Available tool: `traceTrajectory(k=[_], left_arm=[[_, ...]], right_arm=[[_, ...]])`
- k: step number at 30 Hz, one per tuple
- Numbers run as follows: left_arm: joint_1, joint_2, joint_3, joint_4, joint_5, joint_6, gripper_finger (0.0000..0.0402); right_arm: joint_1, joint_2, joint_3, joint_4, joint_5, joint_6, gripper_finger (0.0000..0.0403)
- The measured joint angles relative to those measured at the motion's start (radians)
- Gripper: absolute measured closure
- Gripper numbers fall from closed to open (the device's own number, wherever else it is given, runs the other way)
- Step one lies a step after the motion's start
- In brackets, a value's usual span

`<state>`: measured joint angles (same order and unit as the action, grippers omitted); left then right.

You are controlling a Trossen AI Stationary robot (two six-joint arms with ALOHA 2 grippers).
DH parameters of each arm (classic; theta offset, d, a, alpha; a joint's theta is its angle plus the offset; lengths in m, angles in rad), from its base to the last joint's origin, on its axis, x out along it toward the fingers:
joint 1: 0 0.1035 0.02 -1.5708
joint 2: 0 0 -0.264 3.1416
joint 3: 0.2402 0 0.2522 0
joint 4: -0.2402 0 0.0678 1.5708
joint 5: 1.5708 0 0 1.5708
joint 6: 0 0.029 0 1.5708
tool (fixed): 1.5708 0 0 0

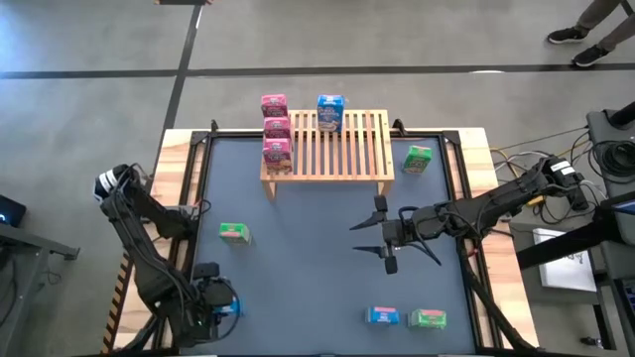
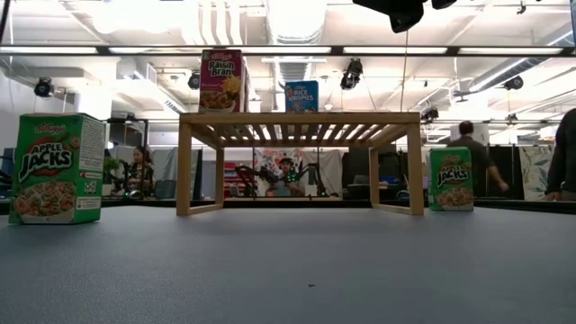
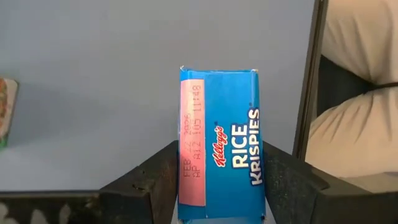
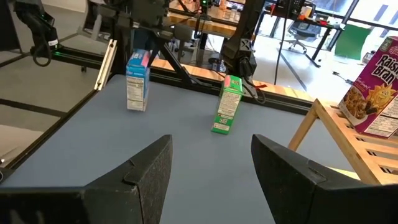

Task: Stack cereal on shelf
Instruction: Put the left blue cereal box on the shelf aligned with the other blue cereal box

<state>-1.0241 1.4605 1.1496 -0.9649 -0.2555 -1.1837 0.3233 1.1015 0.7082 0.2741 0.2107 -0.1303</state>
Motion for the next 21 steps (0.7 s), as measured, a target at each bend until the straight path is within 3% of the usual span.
traceTrajectory(k=[12,21], left_arm=[[0.016,-0.112,0.002,0.004,-0.15,0.129,0.0216],[0.085,-0.167,0.002,0.07,-0.182,0.334,0.0216]], right_arm=[[0.0,0.0,-0.006,0.0,0.0,0.02,0.0193],[0.0,0.0,-0.009,0.0,0.0,0.044,0.0193]])
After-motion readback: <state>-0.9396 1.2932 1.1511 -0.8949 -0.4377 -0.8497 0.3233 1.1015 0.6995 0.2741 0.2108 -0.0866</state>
